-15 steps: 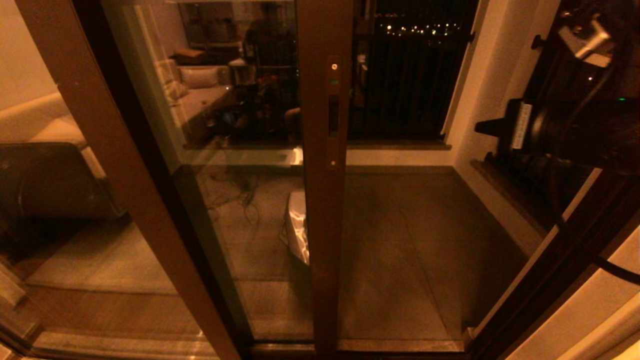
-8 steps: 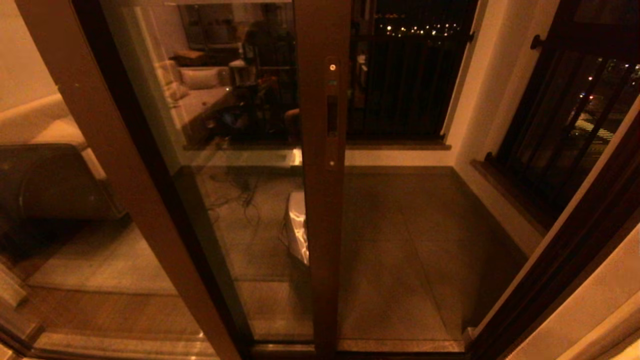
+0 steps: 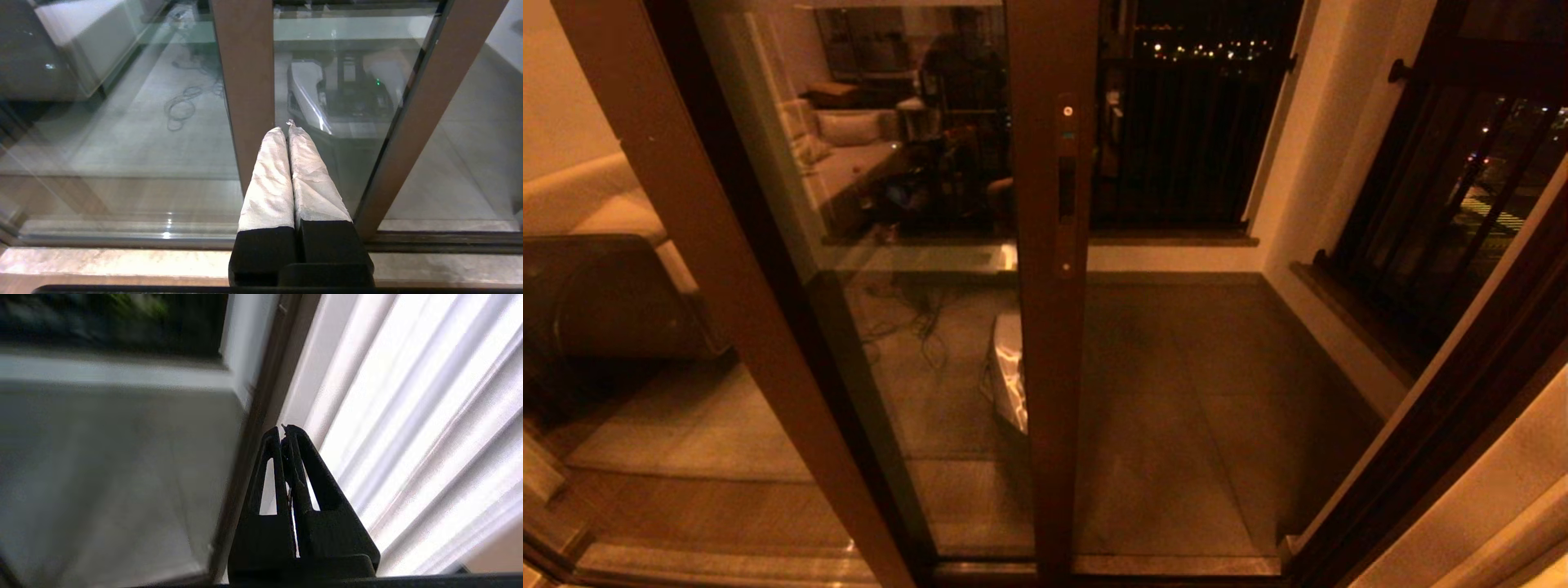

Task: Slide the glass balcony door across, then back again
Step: Open the slid door

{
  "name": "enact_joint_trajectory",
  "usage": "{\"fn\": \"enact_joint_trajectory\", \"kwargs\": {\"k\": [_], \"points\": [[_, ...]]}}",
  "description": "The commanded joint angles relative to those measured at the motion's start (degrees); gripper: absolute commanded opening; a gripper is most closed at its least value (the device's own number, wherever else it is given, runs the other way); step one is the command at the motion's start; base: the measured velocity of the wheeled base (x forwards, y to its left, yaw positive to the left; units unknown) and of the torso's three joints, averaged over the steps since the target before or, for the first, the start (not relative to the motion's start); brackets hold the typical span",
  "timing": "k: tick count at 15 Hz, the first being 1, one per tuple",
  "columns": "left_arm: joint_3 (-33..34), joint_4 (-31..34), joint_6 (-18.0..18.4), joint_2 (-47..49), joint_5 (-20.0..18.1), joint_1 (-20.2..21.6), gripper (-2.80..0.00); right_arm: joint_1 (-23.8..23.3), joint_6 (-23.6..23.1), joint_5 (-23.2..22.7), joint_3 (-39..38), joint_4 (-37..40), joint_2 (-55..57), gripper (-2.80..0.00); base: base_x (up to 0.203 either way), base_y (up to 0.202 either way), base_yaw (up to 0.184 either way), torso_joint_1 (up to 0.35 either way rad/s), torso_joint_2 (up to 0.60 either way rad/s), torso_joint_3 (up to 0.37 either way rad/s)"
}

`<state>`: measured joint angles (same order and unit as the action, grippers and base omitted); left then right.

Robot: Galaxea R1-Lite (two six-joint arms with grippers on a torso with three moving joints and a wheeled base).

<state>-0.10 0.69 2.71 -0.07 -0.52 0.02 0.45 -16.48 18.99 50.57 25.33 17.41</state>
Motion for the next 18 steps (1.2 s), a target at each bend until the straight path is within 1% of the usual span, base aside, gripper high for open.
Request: {"fn": "enact_joint_trajectory", "kwargs": {"k": [1,2,3,4,6,7,8,10,11,12,13,14,15,16,17,18], "points": [[0.01,0.01,0.01,-0.01,-0.01,0.06,-2.8,-1.03,0.44,-6.12,-2.29,0.76,-9.55,-2.8,0.0,0.0,0.0,0.0,0.0,0.0],[0.01,0.01,0.01,-0.01,-0.01,0.06,-2.8,-0.95,1.32,-12.09,-5.48,1.22,-12.48,-2.8,0.0,0.0,0.0,0.0,0.0,0.0],[0.01,0.01,0.01,-0.01,-0.01,0.06,-2.8,-0.89,1.93,-16.66,-10.04,2.22,-14.72,-2.8,0.0,0.0,0.0,0.0,0.0,0.0],[0.01,0.01,0.01,-0.01,-0.01,-0.02,-2.8,-0.86,2.79,-20.02,-14.62,3.38,-15.84,-2.8,0.0,0.0,0.0,0.0,0.0,0.0],[0.01,0.01,0.01,-0.01,-0.01,0.06,-2.8,-0.81,6.74,-26.35,-25.53,4.06,-16.76,-2.8,0.0,0.0,0.0,0.0,0.0,0.0],[0.01,0.01,0.01,-0.01,-0.01,0.06,-2.8,-0.78,8.21,-28.34,-30.98,2.32,-16.98,-2.8,0.0,0.0,0.0,0.0,0.0,0.0],[0.01,0.01,0.01,-0.01,-0.01,0.06,-2.8,-0.76,9.08,-29.3,-36.21,-2.55,-17.11,-2.8,0.0,0.0,0.0,0.0,0.0,0.0],[0.01,0.01,0.01,-0.01,-0.01,0.06,-2.8,-0.76,9.1,-28.61,-45.22,-21.62,-17.24,-2.8,0.0,0.0,0.0,0.0,0.0,0.0],[0.01,0.01,0.01,-0.01,-0.01,0.06,-2.8,-0.74,8.88,-26.53,-47.71,-26.1,-17.32,-2.8,0.0,0.0,0.0,0.0,0.0,0.0],[0.01,0.01,0.01,-0.01,-0.01,0.05,-2.8,-0.72,8.99,-21.03,-49.59,-26.74,-17.36,-2.8,0.0,0.0,0.0,0.0,0.0,0.0],[0.01,0.01,0.01,-0.01,-0.01,0.06,-2.8,-0.72,9.09,-18.64,-50.67,-26.68,-17.38,-2.8,0.0,0.0,0.0,0.0,0.0,0.0],[0.01,0.01,0.01,-0.01,-0.01,0.06,-2.8,-0.71,8.71,-20.04,-50.63,-25.55,-17.35,-2.8,0.0,0.0,0.0,0.0,0.0,0.0],[0.01,0.01,0.01,-0.01,-0.01,-0.01,-2.8,-0.71,8.66,-20.4,-50.34,-24.44,-17.32,-2.8,0.0,0.0,0.0,0.0,0.0,0.0],[0.01,0.01,0.01,-0.01,-0.01,0.03,-2.8,-0.65,10.3,-20.56,-49.97,-23.09,-17.14,-2.8,0.0,0.0,0.0,0.0,0.0,0.0],[0.01,0.01,0.01,-0.01,-0.01,0.06,-2.8,-0.63,13.51,-20.11,-49.54,-22.01,-17.23,-2.8,0.0,0.0,0.0,0.0,0.0,0.0],[0.01,0.01,0.01,-0.01,-0.01,0.06,-2.8,-0.63,15.24,-19.53,-49.33,-21.63,-17.41,-2.8,0.0,0.0,0.0,0.0,0.0,0.0]]}}
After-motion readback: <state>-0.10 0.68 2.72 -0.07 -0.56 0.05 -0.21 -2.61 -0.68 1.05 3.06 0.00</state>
